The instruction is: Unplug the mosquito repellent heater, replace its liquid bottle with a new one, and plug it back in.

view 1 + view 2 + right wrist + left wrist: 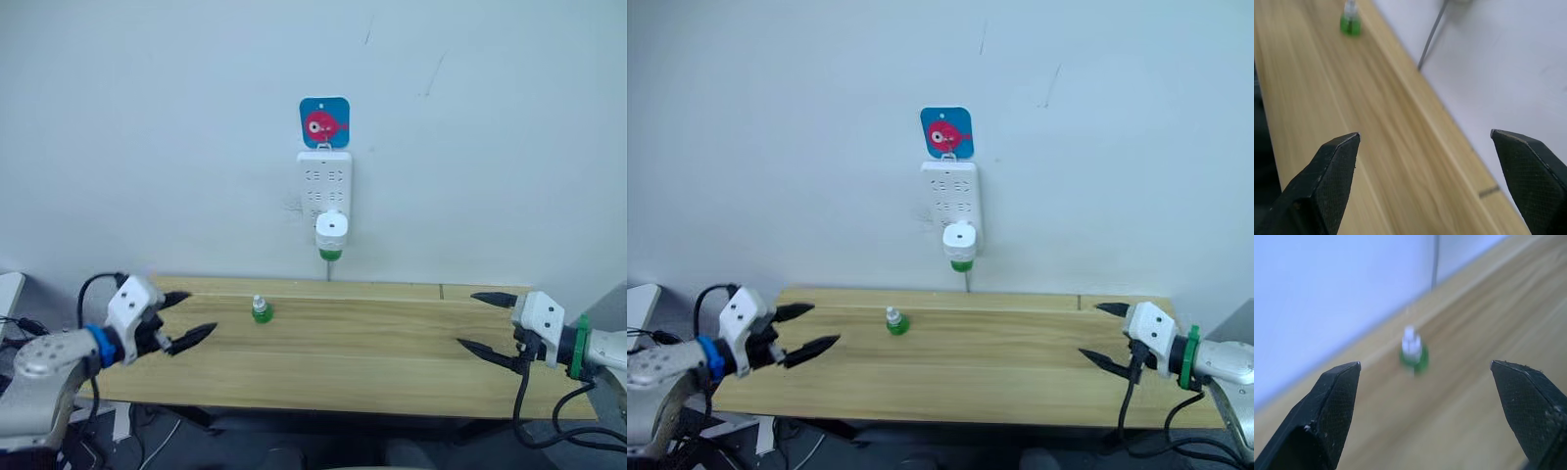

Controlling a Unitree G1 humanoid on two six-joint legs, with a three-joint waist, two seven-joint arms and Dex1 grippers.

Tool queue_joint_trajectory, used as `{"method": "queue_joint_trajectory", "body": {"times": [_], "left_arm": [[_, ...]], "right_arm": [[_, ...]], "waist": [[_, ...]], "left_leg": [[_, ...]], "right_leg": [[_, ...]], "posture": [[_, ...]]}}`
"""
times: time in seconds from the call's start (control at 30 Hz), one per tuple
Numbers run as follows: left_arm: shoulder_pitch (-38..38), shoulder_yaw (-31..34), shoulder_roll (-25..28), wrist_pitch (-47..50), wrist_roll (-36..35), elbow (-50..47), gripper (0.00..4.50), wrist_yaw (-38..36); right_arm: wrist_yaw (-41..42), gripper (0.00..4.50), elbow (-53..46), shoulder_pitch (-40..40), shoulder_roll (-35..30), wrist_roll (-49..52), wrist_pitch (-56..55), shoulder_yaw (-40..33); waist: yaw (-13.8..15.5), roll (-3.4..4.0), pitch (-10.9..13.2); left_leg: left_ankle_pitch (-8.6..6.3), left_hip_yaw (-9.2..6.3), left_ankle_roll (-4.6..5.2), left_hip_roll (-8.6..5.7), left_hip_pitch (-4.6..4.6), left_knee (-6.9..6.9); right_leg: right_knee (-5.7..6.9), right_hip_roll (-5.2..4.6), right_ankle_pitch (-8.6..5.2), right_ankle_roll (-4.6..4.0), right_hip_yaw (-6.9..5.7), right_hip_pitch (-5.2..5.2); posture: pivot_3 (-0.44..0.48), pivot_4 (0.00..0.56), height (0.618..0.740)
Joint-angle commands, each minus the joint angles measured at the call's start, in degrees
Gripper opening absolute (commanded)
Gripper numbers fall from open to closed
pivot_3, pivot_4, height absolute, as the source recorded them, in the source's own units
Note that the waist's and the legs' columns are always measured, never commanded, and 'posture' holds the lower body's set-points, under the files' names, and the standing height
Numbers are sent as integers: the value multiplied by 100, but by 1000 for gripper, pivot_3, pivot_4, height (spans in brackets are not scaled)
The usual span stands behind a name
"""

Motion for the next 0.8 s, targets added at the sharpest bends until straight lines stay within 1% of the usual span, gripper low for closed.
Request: {"method": "queue_joint_trajectory", "body": {"times": [0.03, 0.23, 0.4, 0.5, 0.57, 0.7, 0.8], "left_arm": [[-657, -17, -42, 364, -274, -221, 4500, 159], [-1646, -183, -335, 948, -570, -172, 4500, 360], [-2367, -411, -774, 1053, -552, 241, 4500, 483], [-2640, -548, -887, 990, -475, 547, 3906, 387], [-2819, -676, -951, 829, -320, 804, 3334, 394], [-3201, -751, -1086, 585, -177, 1347, 3334, 401], [-3540, -830, -1211, 246, 20, 1894, 3334, 450]], "right_arm": [[-578, 4469, -1188, -190, 94, 884, 975, -405], [-1263, 4469, -2325, -493, 0, 2243, 2295, -949], [-1831, 4469, -2728, -1001, 13, 2613, 2796, -766], [-2152, 4500, -2886, -1283, 62, 2792, 3051, -639], [-2283, 4500, -2962, -1375, 81, 2868, 3154, -566], [-2519, 4500, -3087, -1508, 114, 3027, 3333, -440], [-2672, 4500, -3148, -1581, 142, 3086, 3407, -382]], "waist": [[-63, 0, 30], [-217, -32, 138], [-291, -53, 257], [-379, -60, 318], [-413, -65, 355], [-471, -71, 423], [-519, -75, 439]], "left_leg": [[0, -2, 0, 0, -1, 0], [0, 0, 0, 0, -5, 2], [0, -1, -1, 0, -7, 6], [0, 0, -1, 0, -10, 6], [0, 0, 0, 0, -16, 5], [0, -1, 0, 0, -25, 6], [0, -5, 0, 0, -56, 10]], "right_leg": [[0, 1, 0, 0, 0, -1], [-1, 1, 4, -5, 1, -2], [-1, 1, 9, -12, 0, -4], [-1, 1, 9, -11, 0, -5], [-1, 1, 9, -12, 0, -11], [-1, 1, 10, -11, 0, -20], [1, 0, 12, -9, -4, -45]], "posture": [[-93, 52, 734], [-150, 76, 734], [-193, 102, 734], [-209, 115, 734], [-216, 119, 734], [-227, 127, 734], [-233, 135, 734]]}}
